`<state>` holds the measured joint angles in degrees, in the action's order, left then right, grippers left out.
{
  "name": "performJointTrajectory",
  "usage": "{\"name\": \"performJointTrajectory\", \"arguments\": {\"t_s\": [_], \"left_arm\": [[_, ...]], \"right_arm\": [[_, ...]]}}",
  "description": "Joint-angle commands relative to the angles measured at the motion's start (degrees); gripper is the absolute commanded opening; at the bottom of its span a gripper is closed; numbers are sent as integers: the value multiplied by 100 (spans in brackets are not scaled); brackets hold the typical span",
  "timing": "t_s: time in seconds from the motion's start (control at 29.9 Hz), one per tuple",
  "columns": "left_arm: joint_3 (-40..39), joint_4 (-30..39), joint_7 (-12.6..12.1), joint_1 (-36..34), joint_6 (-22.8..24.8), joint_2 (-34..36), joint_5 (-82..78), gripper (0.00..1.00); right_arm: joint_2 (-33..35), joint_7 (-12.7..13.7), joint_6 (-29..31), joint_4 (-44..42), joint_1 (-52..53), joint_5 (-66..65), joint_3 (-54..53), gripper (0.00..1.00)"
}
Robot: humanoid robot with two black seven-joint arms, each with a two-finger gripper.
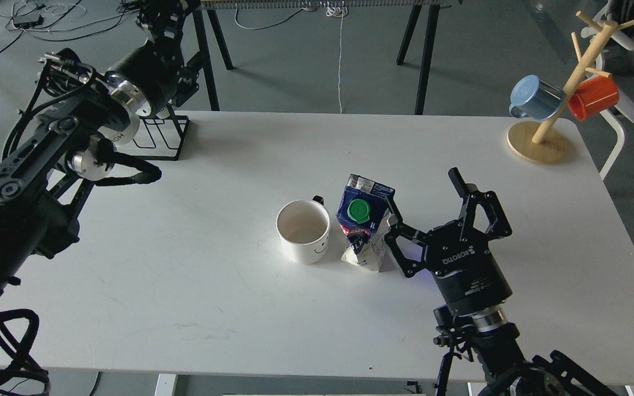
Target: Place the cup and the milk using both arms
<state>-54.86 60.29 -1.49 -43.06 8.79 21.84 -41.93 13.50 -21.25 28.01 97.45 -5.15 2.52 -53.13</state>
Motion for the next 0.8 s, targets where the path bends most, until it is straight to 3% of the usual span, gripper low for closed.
{"name": "performJointTrajectory", "arguments": {"t_s": [0.0, 0.2, 0.4, 0.64, 0.77], "left_arm": [[-34, 35, 9, 8, 0, 5, 10, 99], [-104, 106, 26, -18, 0, -48, 18, 99], [-262, 106, 70, -71, -18, -83, 71, 99], [-780, 44, 88, 8, -9, -171, 790, 99], [-895, -8, 228, 192, -9, -153, 1703, 99]], "right_arm": [[512, 24, -1, 90, 41, 99, -565, 96], [1978, 24, -1, -6, 496, 995, -1261, 96], [3227, 42, -1, -708, 1428, 1321, -1139, 96], [3475, 384, -1, -1692, 2623, 1321, -586, 96], [3457, 472, -462, -2466, 3519, 1321, 257, 96]]}}
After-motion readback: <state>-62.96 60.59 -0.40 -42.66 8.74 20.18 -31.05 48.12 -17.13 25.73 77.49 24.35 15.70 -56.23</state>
